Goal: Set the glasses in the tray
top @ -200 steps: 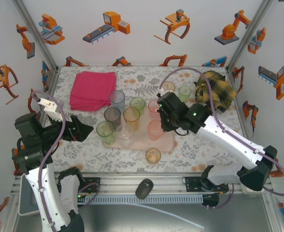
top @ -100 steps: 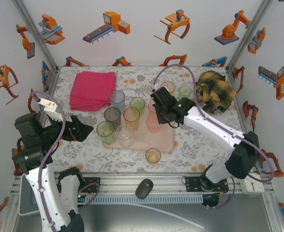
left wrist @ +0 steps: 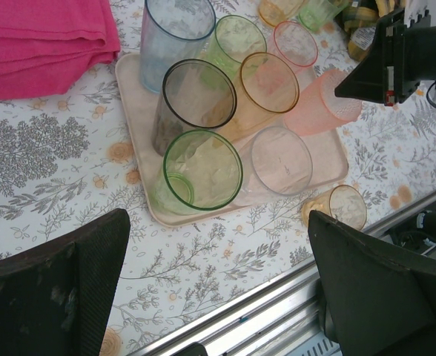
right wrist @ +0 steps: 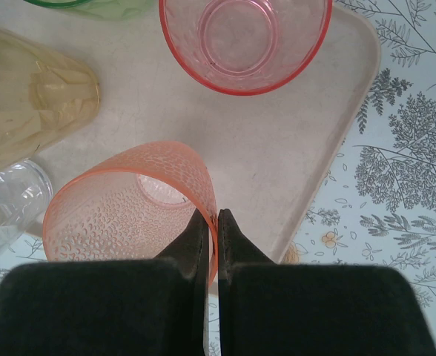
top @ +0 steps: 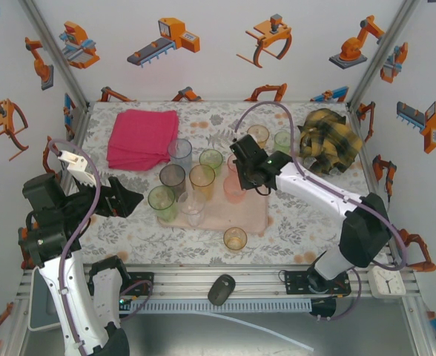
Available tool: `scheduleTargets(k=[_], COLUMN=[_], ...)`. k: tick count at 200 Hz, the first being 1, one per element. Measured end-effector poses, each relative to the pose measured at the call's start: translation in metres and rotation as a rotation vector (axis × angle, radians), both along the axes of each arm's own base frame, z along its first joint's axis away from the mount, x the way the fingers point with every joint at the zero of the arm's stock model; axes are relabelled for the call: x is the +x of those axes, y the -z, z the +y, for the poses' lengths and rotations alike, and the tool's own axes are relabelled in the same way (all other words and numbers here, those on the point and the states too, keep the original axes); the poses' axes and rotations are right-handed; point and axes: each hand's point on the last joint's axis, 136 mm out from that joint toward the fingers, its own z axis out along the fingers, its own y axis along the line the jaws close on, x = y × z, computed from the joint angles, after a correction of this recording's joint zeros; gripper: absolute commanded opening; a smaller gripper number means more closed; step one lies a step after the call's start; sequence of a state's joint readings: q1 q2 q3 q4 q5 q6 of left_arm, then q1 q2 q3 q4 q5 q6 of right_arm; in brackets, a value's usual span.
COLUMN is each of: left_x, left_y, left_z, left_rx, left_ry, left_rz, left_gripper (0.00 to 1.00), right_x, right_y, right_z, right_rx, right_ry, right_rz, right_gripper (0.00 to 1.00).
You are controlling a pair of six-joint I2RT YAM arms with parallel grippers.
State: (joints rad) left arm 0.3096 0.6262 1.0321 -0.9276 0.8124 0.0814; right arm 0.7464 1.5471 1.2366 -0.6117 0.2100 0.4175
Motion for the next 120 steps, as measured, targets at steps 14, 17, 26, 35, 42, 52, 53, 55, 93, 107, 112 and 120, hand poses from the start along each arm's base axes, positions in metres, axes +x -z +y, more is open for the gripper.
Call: scheduleTargets(k=[14, 17, 26, 35, 42, 52, 53, 55, 93, 107, 112, 120], left_x=[0.0, 0.0, 0.0, 0.0, 0.0, 0.001, 0.001, 0.001, 0.001, 0.001, 0.001, 0.001], left_y=[0.0, 0.0, 0.0, 0.0, 0.0, 0.0, 0.0, 0.0, 0.0, 0.0, 0.0, 0.0], left_z=[0.0, 0.0, 0.0, 0.0, 0.001, 0.001, 0.001, 0.001, 0.001, 0.001, 0.001, 0.001], left_rx=[0.0, 0.0, 0.0, -0.001, -0.001, -0.001, -0.001, -0.001, -0.001, 0.0, 0.0, 0.0], left_ry=[0.0, 0.0, 0.0, -0.002, -0.003, -0.005, -0.006, -0.006, -0.006, -0.006, -0.006, -0.007], left_rz=[0.001, 0.001, 0.001, 0.002, 0.002, 0.002, 0.002, 0.002, 0.002, 0.001, 0.001, 0.002], left_gripper=[0.97, 0.97, 0.97, 0.97, 0.97, 0.97, 0.97, 0.97, 0.97, 0.97, 0.97, 0.97], right_x=[0.001, 0.001, 0.002, 0.003, 0.005, 0.007, 0.007, 0.007, 0.008, 0.008, 0.008, 0.008], right_y=[0.004, 0.005, 0.009, 0.012, 0.013, 0.016, 0.017, 0.017, 0.024, 0.024, 0.025, 0.026], right_z=[0.002, 0.002, 0.003, 0.004, 0.005, 0.006, 0.006, 0.006, 0.007, 0.008, 0.008, 0.007], right_rx=[0.002, 0.003, 0.004, 0.001, 0.002, 0.001, 0.0, 0.0, -0.009, -0.007, -0.007, -0.007], right_ry=[-0.002, -0.002, -0.003, -0.002, -0.002, 0.0, 0.0, 0.0, 0.0, 0.0, 0.0, 0.0], right_rz=[0.004, 0.004, 0.008, 0.012, 0.012, 0.014, 0.014, 0.014, 0.024, 0.022, 0.021, 0.022], right_gripper=[0.04, 0.04, 0.04, 0.05, 0.04, 0.05, 0.04, 0.04, 0.05, 0.05, 0.05, 0.05])
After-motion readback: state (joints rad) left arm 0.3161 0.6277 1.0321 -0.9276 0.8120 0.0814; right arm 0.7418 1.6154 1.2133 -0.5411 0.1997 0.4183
